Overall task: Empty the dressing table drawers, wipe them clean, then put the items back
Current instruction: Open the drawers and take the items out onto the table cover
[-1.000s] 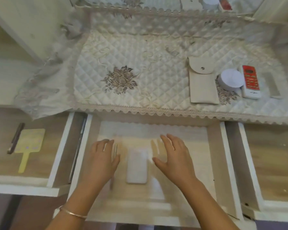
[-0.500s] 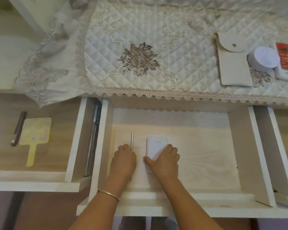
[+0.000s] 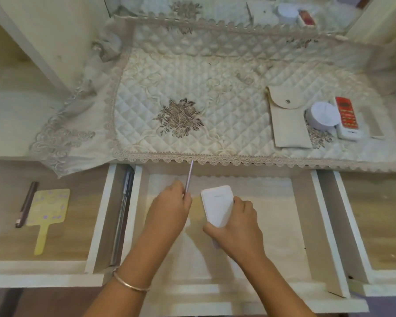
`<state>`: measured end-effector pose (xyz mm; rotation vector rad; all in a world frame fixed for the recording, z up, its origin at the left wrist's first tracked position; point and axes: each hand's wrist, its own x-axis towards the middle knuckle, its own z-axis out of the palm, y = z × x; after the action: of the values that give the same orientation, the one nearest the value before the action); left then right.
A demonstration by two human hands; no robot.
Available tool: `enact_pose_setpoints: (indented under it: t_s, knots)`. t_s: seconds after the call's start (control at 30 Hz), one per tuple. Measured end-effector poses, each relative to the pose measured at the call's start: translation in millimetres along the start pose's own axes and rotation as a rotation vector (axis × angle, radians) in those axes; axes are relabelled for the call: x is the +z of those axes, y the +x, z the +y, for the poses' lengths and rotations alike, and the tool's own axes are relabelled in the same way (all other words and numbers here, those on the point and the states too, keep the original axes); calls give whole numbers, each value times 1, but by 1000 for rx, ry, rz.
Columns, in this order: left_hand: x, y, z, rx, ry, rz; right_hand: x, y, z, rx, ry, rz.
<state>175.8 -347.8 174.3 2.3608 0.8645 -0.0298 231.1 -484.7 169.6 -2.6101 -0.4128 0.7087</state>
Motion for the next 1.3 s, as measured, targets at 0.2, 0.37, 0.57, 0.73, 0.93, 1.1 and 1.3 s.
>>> enact_pose_setpoints:
  t_s: [0.2, 0.37, 0.57, 0.73, 0.93, 1.1, 1.3]
  knots:
    - [-47, 56, 68, 74, -79, 133, -80, 50, -27, -72, 47, 193]
    - [-35, 128, 95, 86, -71, 151, -121, 128, -42, -44, 5, 277]
    - [-2, 185, 98, 7, -52, 121, -122, 190, -37, 6, -73, 194]
    - [10, 195, 91, -45, -38, 130, -107, 203, -28, 19, -146, 247]
    - [9, 186, 93, -20, -69, 142, -105, 203, -23, -29, -186, 275]
    - [-7, 151, 77, 30, -20, 225, -114, 178, -23, -238, -293, 351]
    - [-42, 74, 17, 119, 277, 335, -92, 130, -36, -604, -344, 329]
